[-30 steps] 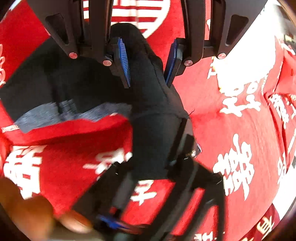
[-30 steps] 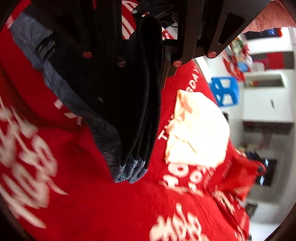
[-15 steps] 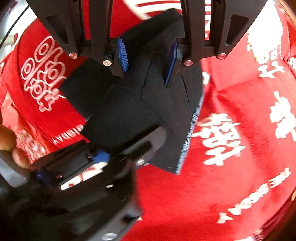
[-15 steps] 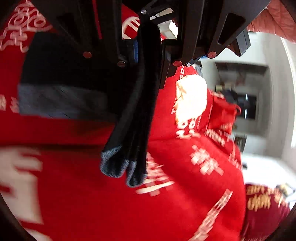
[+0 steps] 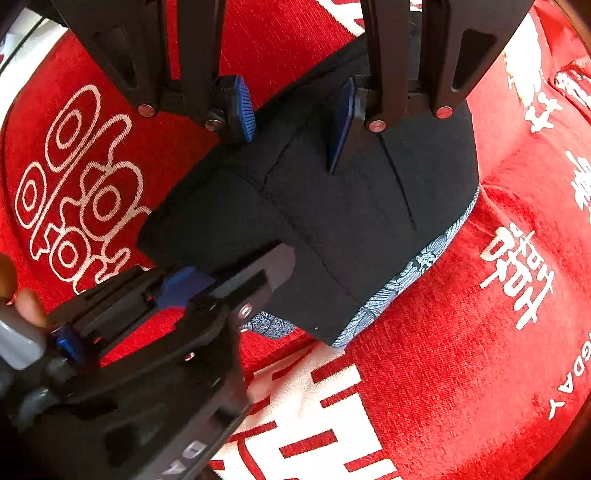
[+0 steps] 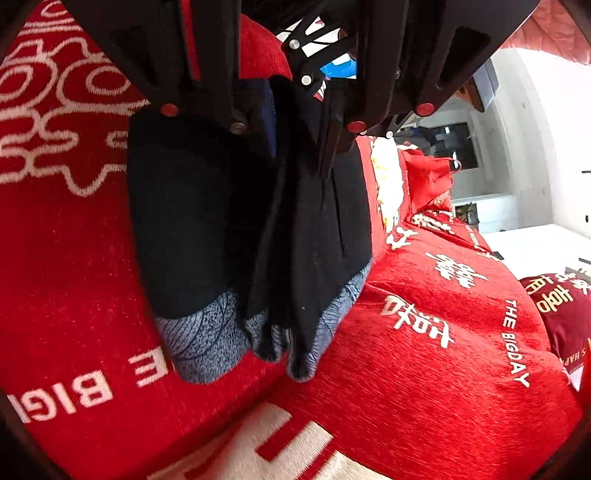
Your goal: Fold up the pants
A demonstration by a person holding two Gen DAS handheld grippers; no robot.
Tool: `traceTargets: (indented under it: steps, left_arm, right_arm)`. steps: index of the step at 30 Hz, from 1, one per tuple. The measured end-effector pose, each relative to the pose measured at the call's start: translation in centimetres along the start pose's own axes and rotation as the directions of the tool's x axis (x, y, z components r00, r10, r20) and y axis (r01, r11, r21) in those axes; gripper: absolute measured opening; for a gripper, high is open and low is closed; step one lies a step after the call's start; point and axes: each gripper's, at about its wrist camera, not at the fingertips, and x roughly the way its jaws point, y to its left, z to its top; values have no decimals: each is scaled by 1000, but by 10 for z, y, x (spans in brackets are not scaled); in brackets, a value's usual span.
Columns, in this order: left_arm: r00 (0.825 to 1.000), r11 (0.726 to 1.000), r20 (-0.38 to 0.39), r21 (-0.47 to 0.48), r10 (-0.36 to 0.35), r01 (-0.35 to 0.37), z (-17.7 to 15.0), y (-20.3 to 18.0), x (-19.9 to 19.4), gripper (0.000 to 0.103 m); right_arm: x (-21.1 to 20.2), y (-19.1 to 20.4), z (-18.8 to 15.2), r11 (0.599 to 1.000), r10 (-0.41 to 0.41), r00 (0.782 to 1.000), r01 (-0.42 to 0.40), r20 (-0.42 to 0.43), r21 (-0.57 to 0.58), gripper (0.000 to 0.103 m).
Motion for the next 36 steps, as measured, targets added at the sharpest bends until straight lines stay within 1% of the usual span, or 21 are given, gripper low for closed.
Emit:
traceTargets:
  steps: [1,3,5,7,10,14,16,17,18,19,20,21,23,25,28,29,30,33,34,35,36]
  left_arm:
    - [1000,1000,-5,1,1,-1,1,-1,0,37]
    - [1000,1000,0,2,8,-8,5,-2,-5,37]
    - [1000,1000,13,-18,9,-9,9,0,-17,37]
    - [1000,999,26,-45,-12,13,14,0,-25,37]
    - [999,998,21,-42,-44,45,17,-15,-28,37]
    - [998,998,-21,-33,-62,61,11,-29,-9,39]
    - [998,998,-23,-21,-56,55,8,-30,-6,44]
    - [998,998,-26,-15,-62,61,6,-28,-6,45]
    - [997,998,-31,-14,-70,69,5,-26,-6,51]
    - [996,997,-36,-23,-80,79,4,-22,-7,59]
    - [994,995,-50,-51,-94,91,2,-15,-8,78]
    - [993,991,-51,-87,-109,105,0,-6,-10,83]
    - [989,982,-49,-139,-138,130,-3,11,-17,83]
    - [992,981,-53,-162,-118,108,-6,25,-24,83]
    - [987,963,-84,-245,-133,109,-15,53,-27,83]
    - [984,952,-99,-285,-145,112,-18,65,-25,83]
    - [982,940,-113,-324,-154,110,-21,78,-23,83]
    - [976,900,-154,-430,-156,76,-34,110,-17,83]
    - [974,886,-166,-460,-154,61,-38,120,-15,83]
    - [973,874,-177,-485,-150,47,-44,127,-15,83]
    - [972,865,-186,-501,-146,34,-48,133,-14,83]
  right_arm:
    - [6,2,4,1000,-6,1000,6,-10,-2,25]
    - [11,11,10,999,-4,999,3,-32,-32,14]
    - [9,27,12,996,-10,1000,8,-27,-94,13]
    - [0,38,8,992,3,1000,-5,-13,-129,13]
    - [-13,36,3,992,-7,1000,8,9,-129,13]
    - [-15,9,-2,992,-97,995,98,15,-74,13]
    - [-8,0,-4,988,-140,990,141,18,-64,14]
    - [-4,0,-4,985,-161,987,162,22,-64,17]
    - [-1,0,-5,981,-183,983,184,28,-68,18]
    - [1,1,-7,977,-198,979,200,37,-74,18]
    - [2,3,-9,974,-210,977,213,46,-77,18]
    - [3,4,-10,969,-231,971,235,57,-79,18]
    - [6,9,-12,958,-267,961,272,71,-88,18]
    - [7,17,-14,942,-311,947,319,86,-109,20]
    - [14,31,-20,893,-407,905,423,124,-157,23]
    - [16,35,-21,880,-428,894,446,132,-164,25]
    - [19,40,-22,860,-460,876,480,145,-172,27]
    - [26,52,-25,817,-521,837,546,168,-186,32]
    - [28,56,-27,798,-546,820,572,175,-190,33]
    - [29,55,-26,783,-565,805,592,181,-193,36]
    - [27,54,-29,760,-590,785,619,187,-198,39]
